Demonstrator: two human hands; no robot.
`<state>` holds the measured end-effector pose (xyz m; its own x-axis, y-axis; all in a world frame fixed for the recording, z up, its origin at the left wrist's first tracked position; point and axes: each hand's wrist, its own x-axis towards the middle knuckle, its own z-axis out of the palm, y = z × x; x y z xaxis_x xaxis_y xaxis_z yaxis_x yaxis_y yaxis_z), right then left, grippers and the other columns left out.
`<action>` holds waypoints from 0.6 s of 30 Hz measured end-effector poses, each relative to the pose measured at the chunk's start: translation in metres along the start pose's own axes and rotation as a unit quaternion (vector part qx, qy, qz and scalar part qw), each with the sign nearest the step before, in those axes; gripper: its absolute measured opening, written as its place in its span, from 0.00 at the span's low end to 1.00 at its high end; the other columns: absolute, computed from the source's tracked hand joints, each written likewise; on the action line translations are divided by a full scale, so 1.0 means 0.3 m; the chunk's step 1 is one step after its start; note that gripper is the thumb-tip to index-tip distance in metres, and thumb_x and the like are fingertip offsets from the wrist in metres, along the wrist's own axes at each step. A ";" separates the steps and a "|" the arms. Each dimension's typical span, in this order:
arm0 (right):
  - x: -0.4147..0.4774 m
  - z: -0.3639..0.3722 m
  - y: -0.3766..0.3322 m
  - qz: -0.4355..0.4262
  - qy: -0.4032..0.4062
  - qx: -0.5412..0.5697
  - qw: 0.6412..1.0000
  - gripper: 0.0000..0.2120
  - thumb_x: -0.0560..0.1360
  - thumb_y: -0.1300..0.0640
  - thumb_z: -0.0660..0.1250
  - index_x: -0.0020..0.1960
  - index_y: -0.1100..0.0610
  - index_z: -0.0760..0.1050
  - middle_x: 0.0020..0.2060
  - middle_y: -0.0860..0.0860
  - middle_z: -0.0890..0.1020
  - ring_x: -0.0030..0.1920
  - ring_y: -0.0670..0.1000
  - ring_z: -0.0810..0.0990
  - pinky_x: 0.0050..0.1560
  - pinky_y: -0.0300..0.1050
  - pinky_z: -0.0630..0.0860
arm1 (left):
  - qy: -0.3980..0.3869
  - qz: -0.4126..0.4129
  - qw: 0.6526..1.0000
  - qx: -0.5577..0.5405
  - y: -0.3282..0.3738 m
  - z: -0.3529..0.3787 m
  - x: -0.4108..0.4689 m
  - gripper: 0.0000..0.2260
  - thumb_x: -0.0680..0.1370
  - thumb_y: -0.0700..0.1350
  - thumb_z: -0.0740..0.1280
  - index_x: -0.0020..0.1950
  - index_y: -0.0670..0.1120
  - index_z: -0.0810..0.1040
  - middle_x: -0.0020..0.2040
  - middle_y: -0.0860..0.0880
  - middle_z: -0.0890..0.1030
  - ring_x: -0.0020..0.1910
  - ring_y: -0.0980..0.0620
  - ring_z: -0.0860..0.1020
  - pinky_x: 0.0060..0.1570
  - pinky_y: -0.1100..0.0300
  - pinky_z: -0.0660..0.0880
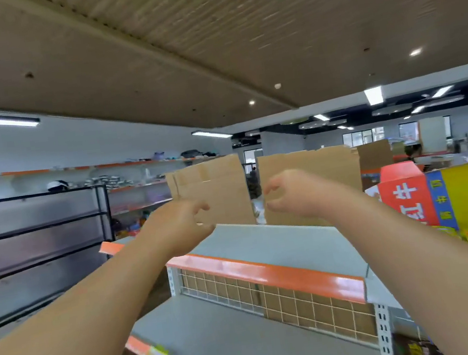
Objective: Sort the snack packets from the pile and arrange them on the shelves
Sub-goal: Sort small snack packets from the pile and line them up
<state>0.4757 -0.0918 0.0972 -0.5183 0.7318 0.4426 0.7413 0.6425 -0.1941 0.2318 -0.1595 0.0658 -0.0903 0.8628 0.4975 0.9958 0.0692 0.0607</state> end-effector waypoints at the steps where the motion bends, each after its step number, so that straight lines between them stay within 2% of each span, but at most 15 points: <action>1: 0.041 0.031 -0.017 -0.007 -0.006 0.010 1.000 0.15 0.78 0.53 0.67 0.64 0.53 0.78 0.57 0.50 0.80 0.51 0.53 0.79 0.50 0.45 0.77 | -0.001 -0.012 1.000 0.007 -0.042 0.001 0.004 0.19 0.79 0.60 0.64 0.69 0.58 0.75 0.66 0.53 0.79 0.60 0.50 0.78 0.56 0.55 0.75; 4: 0.174 0.113 -0.047 -0.029 -0.027 0.023 0.999 0.16 0.78 0.52 0.67 0.65 0.51 0.77 0.56 0.48 0.78 0.53 0.52 0.77 0.52 0.45 0.75 | -0.010 -0.038 0.998 0.040 -0.146 0.004 0.041 0.19 0.79 0.60 0.64 0.68 0.59 0.76 0.63 0.54 0.81 0.58 0.50 0.78 0.54 0.55 0.75; 8: 0.371 0.210 -0.054 -0.053 -0.025 0.051 0.997 0.16 0.77 0.51 0.67 0.64 0.48 0.78 0.58 0.47 0.77 0.49 0.49 0.77 0.45 0.42 0.73 | -0.021 -0.069 0.995 0.067 -0.265 0.018 0.138 0.18 0.79 0.59 0.65 0.67 0.56 0.77 0.59 0.52 0.82 0.56 0.49 0.79 0.56 0.52 0.77; 10: 0.467 0.255 -0.054 -0.061 -0.031 0.064 0.996 0.16 0.77 0.49 0.67 0.64 0.47 0.78 0.59 0.47 0.78 0.47 0.47 0.76 0.42 0.42 0.72 | -0.022 -0.090 0.993 0.074 -0.324 0.035 0.199 0.19 0.78 0.58 0.66 0.68 0.57 0.77 0.62 0.52 0.81 0.57 0.49 0.78 0.57 0.52 0.77; 13: 0.594 0.310 -0.053 -0.074 -0.057 0.059 0.994 0.15 0.77 0.49 0.67 0.63 0.47 0.78 0.60 0.47 0.79 0.53 0.50 0.75 0.48 0.43 0.71 | -0.037 -0.109 0.990 0.077 -0.398 0.073 0.278 0.21 0.78 0.59 0.67 0.70 0.57 0.75 0.65 0.52 0.80 0.60 0.49 0.78 0.57 0.54 0.75; 18: 0.783 0.363 -0.074 -0.103 -0.057 0.086 0.989 0.13 0.79 0.51 0.66 0.64 0.49 0.78 0.53 0.45 0.77 0.50 0.48 0.75 0.41 0.41 0.69 | -0.028 -0.129 0.987 0.089 -0.512 0.115 0.394 0.20 0.79 0.57 0.66 0.71 0.57 0.75 0.62 0.52 0.80 0.53 0.51 0.76 0.54 0.56 0.76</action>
<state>0.2911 0.0906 0.1100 -0.7035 0.5953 0.3881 0.5360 0.8031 -0.2602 0.0689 -0.0508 0.0855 -0.3444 0.8313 0.4363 0.9278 0.3723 0.0230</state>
